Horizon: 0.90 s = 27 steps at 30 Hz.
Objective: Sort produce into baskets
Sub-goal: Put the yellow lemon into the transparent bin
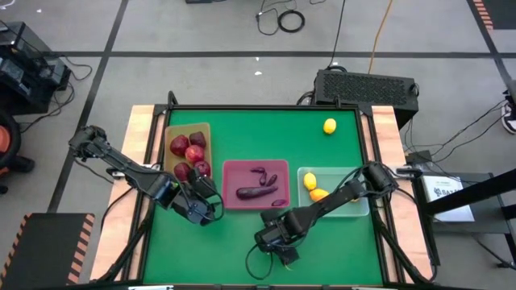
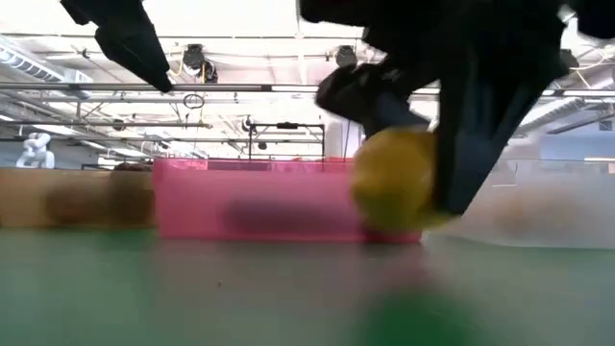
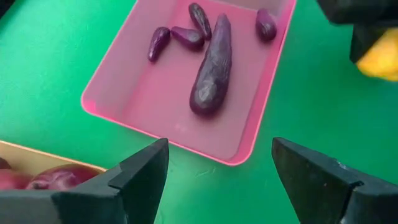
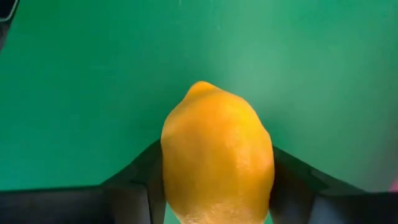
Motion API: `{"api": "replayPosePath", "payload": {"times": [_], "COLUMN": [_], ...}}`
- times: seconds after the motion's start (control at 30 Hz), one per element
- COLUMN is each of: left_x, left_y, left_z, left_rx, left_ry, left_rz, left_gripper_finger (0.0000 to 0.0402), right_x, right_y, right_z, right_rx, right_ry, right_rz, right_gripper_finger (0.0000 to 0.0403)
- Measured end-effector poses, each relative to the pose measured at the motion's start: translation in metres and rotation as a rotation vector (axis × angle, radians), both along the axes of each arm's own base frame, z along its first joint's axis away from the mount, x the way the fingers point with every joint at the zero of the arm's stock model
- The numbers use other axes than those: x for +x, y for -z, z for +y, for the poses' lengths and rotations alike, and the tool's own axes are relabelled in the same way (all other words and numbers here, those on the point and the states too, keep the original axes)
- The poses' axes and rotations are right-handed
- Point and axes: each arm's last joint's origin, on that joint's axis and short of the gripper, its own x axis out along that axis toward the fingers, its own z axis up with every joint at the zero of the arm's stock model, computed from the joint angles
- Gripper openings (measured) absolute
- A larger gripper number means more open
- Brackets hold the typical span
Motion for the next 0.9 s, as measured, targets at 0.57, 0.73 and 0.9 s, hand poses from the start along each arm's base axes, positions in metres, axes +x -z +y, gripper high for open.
{"api": "replayPosePath", "payload": {"times": [0.57, 0.73, 0.9], "left_x": [0.024, 0.032, 0.036], "left_y": [-0.012, -0.018, -0.023], "left_z": [0.01, 0.013, 0.013], "left_rx": [-0.07, -0.108, -0.134], "left_ry": [-0.071, -0.088, -0.096], "left_rz": [-0.208, -0.296, -0.351], "left_gripper_finger": [0.0292, 0.0292, 0.0292], "right_x": [-0.085, -0.134, -0.18], "right_y": [-0.077, -0.071, -0.049], "right_z": [-0.052, -0.077, -0.099], "right_rx": [-0.297, -0.295, -0.279], "right_ry": [0.273, 0.492, 0.753], "right_rz": [0.182, 0.127, 0.168], "right_gripper_finger": [0.02, 0.0202, 0.0203]}}
